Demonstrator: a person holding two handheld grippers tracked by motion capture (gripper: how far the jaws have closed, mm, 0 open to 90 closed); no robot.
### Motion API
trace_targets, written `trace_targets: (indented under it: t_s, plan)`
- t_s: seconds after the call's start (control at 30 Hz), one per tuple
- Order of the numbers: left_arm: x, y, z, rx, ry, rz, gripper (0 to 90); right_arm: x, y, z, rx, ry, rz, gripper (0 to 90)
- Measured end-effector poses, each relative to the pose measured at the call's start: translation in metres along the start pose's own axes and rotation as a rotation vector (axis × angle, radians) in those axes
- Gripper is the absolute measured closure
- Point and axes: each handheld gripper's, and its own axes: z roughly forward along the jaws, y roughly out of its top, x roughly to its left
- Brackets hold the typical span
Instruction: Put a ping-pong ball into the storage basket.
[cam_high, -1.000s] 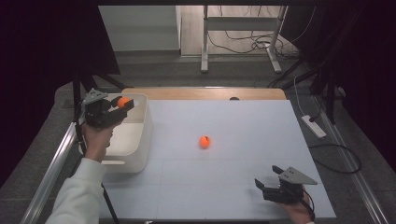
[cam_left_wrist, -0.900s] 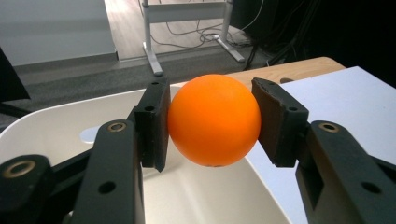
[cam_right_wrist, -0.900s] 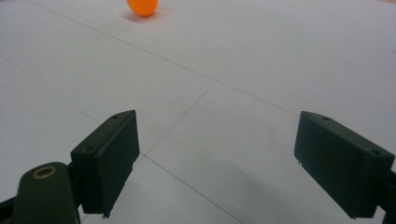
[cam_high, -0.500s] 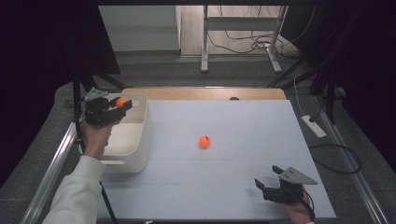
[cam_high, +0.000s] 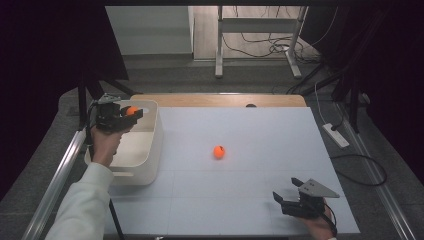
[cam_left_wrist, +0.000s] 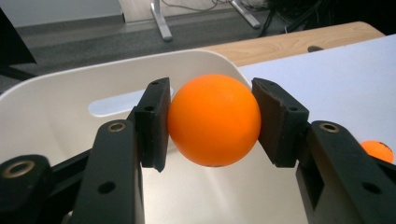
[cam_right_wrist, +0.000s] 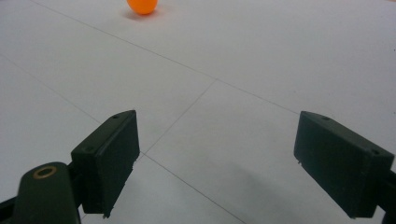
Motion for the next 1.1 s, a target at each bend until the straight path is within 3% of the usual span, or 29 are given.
trace_targets:
  t_s: [0.53, 0.87, 1.0, 1.1]
  plan:
    - [0.001, -0.001, 0.012, 0.079, -0.006, -0.008, 49.6, 0.0, 0.0, 0.0, 0.004, -0.001, 0.001, 14.4]
    - [0.001, -0.001, 0.01, 0.065, -0.013, -0.015, 48.8, 0.0, 0.0, 0.0, 0.003, -0.001, 0.004, 14.4]
    - [0.002, 0.0, 0.009, 0.05, -0.013, -0.026, 35.3, 0.0, 0.0, 0.0, 0.003, 0.0, 0.003, 14.4]
    - [0.003, 0.0, 0.005, 0.028, -0.042, -0.035, 29.9, 0.0, 0.0, 0.0, 0.003, -0.001, 0.004, 14.4]
